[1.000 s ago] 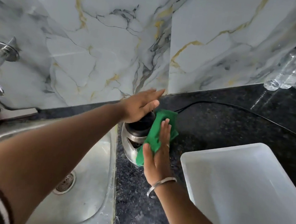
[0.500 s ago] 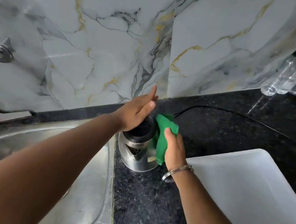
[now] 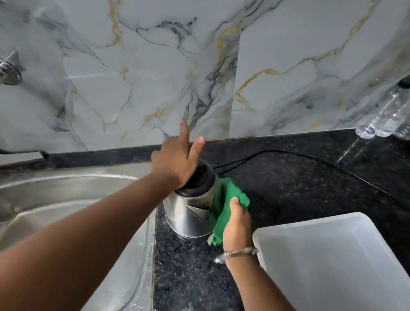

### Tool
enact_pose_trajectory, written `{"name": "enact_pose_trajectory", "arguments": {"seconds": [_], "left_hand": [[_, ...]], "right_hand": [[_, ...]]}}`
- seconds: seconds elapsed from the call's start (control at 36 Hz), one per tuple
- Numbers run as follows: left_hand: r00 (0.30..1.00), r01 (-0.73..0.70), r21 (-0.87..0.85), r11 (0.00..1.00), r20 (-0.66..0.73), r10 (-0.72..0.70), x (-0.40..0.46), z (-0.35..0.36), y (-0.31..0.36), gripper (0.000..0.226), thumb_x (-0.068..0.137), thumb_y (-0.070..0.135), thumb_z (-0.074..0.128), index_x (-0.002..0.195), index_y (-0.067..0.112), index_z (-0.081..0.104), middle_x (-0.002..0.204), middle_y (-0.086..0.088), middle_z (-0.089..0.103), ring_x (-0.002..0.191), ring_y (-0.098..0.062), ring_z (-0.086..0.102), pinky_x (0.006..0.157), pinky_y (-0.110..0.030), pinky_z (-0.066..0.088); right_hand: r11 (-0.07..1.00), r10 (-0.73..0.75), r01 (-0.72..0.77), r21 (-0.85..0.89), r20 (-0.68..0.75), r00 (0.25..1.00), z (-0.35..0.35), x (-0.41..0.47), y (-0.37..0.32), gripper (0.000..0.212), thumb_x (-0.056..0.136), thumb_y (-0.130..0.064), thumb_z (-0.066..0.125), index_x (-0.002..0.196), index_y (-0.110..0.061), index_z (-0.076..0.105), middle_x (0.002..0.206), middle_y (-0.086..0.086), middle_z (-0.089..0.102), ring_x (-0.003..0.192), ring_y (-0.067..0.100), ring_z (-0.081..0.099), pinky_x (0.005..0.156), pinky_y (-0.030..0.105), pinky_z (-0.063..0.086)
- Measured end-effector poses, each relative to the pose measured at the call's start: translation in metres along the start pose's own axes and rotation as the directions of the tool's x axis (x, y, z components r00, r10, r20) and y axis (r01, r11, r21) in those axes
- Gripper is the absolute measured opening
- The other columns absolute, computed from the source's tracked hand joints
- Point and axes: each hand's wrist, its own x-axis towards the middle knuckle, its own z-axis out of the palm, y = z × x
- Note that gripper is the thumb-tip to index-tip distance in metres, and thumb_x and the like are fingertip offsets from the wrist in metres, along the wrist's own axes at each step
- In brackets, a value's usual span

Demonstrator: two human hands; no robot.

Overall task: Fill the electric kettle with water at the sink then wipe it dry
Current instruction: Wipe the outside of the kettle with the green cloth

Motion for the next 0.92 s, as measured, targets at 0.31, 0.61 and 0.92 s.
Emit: {"name": "enact_pose_trajectory", "arguments": {"seconds": [0.31, 0.61, 0.92], "left_hand": [[0.973, 0.222, 0.005, 0.975, -0.061, -0.221, -0.012, 0.001, 0.015, 0.08, 0.101, 0.069, 0.013, 0.164, 0.021, 0.007, 0.151, -0.012, 0.05, 0.147, -0.033, 0.035, 0.108, -0.065, 0.034], [0.899, 0.417, 0.09, 0.904, 0.102, -0.425, -0.035, -0.012, 0.02, 0.085, 0.096, 0.076, 0.01, 0.165, 0.025, 0.004, 0.165, -0.018, 0.029, 0.153, -0.04, 0.021, 0.114, -0.068, 0.024], [0.972, -0.145, 0.164, 0.976, 0.206, 0.109, -0.02, -0.032, -0.038, 0.068, 0.105, 0.06, 0.02, 0.164, 0.027, 0.018, 0.149, -0.016, 0.057, 0.136, -0.036, 0.054, 0.107, -0.048, 0.045]], "right_hand": [[0.845, -0.413, 0.452, -0.287, 0.188, 0.891, 0.03, -0.028, 0.071, 0.082, 0.088, -0.048, 0.035, 0.149, -0.022, -0.014, 0.16, -0.002, -0.013, 0.151, 0.009, -0.003, 0.122, 0.028, 0.013], [0.973, -0.154, 0.159, -0.168, 0.043, 0.987, -0.01, -0.025, 0.041, 0.075, 0.08, -0.036, 0.04, 0.15, -0.013, 0.03, 0.149, 0.008, 0.044, 0.132, 0.02, 0.045, 0.098, 0.016, 0.034], [0.483, -0.577, 0.594, -0.643, 0.277, 0.768, 0.039, -0.038, 0.003, 0.076, 0.089, -0.044, 0.028, 0.151, -0.002, 0.018, 0.162, 0.016, 0.013, 0.151, 0.03, 0.002, 0.122, 0.042, 0.012]]}}
